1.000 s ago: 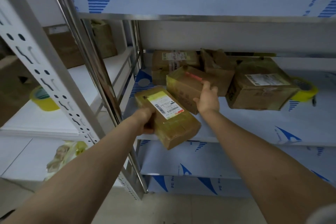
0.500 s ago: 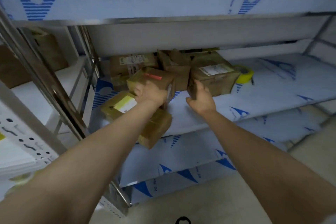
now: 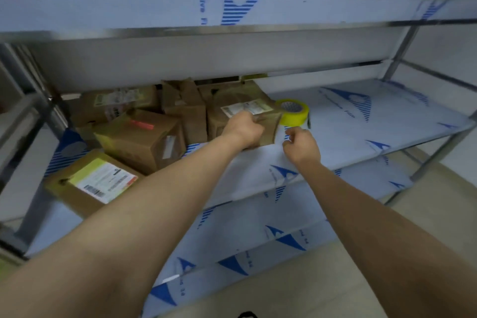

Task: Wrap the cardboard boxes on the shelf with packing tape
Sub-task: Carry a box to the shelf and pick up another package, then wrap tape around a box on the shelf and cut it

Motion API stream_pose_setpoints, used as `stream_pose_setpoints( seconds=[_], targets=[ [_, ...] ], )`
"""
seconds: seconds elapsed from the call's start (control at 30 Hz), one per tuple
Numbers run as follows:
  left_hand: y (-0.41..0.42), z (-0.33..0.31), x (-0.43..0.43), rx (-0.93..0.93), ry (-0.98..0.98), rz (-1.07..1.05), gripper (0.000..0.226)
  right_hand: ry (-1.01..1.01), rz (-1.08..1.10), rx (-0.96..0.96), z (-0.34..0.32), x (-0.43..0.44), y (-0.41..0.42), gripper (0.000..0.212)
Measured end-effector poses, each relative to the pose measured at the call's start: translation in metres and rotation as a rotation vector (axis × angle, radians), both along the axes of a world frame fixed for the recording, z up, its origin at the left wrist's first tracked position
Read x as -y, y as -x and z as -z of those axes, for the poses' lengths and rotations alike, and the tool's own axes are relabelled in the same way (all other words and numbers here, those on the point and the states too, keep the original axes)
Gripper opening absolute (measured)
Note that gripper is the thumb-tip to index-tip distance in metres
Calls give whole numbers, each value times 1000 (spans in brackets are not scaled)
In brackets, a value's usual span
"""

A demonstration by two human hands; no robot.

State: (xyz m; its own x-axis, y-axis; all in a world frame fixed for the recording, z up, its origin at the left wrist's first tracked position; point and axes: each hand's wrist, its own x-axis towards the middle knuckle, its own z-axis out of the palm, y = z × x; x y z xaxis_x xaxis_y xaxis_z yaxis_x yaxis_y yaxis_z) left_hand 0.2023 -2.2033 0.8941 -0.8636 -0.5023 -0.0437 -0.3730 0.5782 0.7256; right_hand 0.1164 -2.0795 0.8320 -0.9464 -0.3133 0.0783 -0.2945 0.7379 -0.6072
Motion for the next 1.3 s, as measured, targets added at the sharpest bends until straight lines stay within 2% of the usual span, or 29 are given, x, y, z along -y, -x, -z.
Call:
stream_pose_setpoints(
  seconds=[0.23, 0.47, 0.63, 0.77, 0.9, 1.0, 1.1, 1.17, 1.23, 1.3],
  targets=[
    [92, -2, -46, -4, 43, 25, 22, -105, -92, 1, 13, -28, 109, 37],
    [153, 0, -56, 19, 6, -37, 22, -358, -366, -23, 23, -4, 188, 49],
    [165, 5, -55, 26, -28, -89, 17, -532, -447, -141, 33, 10, 217, 65],
    [162, 8, -54, 27, -90, -134, 15, -595, -442, -212, 42, 16, 224, 55],
    [150, 10, -54, 9, -151, -158, 17, -684, -457, -297, 50, 4, 212, 56],
    [137, 14, -53, -39, -250, -199, 21, -478, -437, -280, 51, -17, 199, 50],
    [123, 20, -51, -98, -321, -228, 35, 13, -369, -150, 40, -36, 173, 41],
    [117, 24, -53, -132, -350, -234, 34, 340, -337, -15, 26, -50, 145, 36],
    [112, 24, -58, -182, -395, -252, 33, 482, -331, 62, 16, -64, 121, 35],
    [106, 20, -67, -239, -502, -293, 29, 495, -342, 54, 11, -78, 104, 34]
  ],
)
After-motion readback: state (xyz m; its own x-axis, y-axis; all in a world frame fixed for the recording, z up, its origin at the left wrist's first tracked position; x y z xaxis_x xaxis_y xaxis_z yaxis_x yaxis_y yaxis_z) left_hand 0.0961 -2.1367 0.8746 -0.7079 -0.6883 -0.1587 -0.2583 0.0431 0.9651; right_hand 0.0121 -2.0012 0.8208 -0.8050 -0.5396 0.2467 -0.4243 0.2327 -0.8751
